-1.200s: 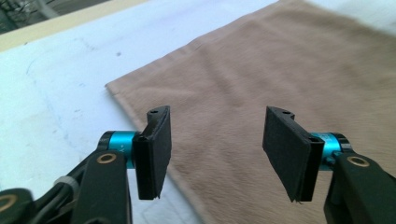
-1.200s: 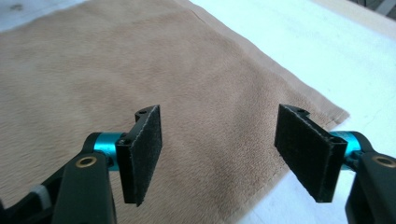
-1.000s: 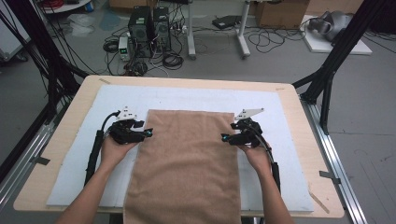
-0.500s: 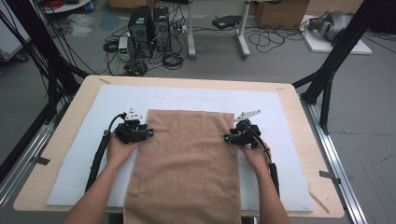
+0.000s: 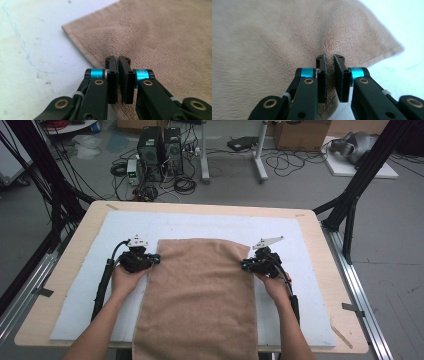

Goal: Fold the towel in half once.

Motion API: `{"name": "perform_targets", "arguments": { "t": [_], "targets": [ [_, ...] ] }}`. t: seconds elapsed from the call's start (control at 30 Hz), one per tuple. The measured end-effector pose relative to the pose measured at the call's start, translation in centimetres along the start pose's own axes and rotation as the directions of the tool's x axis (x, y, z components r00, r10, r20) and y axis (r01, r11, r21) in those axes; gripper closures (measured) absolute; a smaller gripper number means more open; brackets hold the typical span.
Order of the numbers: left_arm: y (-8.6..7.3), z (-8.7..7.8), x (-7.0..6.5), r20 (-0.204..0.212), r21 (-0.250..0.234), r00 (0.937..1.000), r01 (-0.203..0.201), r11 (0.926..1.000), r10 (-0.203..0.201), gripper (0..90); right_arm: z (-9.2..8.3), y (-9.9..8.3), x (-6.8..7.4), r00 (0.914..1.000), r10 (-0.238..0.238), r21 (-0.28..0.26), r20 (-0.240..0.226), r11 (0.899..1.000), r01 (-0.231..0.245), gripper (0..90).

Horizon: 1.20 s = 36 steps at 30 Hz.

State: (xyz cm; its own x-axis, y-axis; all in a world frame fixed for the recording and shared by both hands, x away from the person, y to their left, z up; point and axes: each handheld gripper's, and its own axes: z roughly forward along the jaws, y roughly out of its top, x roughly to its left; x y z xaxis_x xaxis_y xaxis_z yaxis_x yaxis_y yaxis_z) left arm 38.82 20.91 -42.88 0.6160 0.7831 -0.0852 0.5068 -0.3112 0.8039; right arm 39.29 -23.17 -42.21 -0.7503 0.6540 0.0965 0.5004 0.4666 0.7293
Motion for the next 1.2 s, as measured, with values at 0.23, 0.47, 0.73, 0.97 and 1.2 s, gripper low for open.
{"name": "perform_targets", "arguments": {
  "t": [0.23,0.47,0.73,0.97,1.2],
  "targets": [
    [0.7,-3.3,-0.3,0.021,-0.079,0.9997,-0.011,0.9968,0.013,85.6,-3.1,1.4,1.6,0.9980,-0.053,-0.042,-0.032,0.998,0.052,81.3],
    [0.7,-7.1,-2.1,0.051,-0.140,0.9956,-0.070,0.9876,0.078,85.6,-6.6,1.5,4.4,0.9890,-0.139,-0.068,-0.050,0.988,0.136,80.8],
    [-3.1,-10.4,-5.8,0.080,-0.155,0.9826,-0.154,0.9759,0.168,85.5,-9.0,-2.0,8.0,0.9768,-0.185,-0.051,-0.108,0.982,0.181,79.4],
    [-7.6,-10.8,-7.2,0.114,-0.078,0.9773,-0.170,0.9823,0.179,84.6,-8.3,-5.7,10.0,0.9703,-0.191,0.026,-0.148,0.980,0.197,77.0],
    [-8.0,-11.6,-7.8,0.171,0.000,0.9649,-0.202,0.9794,0.199,63.5,-8.0,-6.9,10.1,0.9730,-0.147,0.031,-0.178,0.987,0.155,61.2]
  ]
}}
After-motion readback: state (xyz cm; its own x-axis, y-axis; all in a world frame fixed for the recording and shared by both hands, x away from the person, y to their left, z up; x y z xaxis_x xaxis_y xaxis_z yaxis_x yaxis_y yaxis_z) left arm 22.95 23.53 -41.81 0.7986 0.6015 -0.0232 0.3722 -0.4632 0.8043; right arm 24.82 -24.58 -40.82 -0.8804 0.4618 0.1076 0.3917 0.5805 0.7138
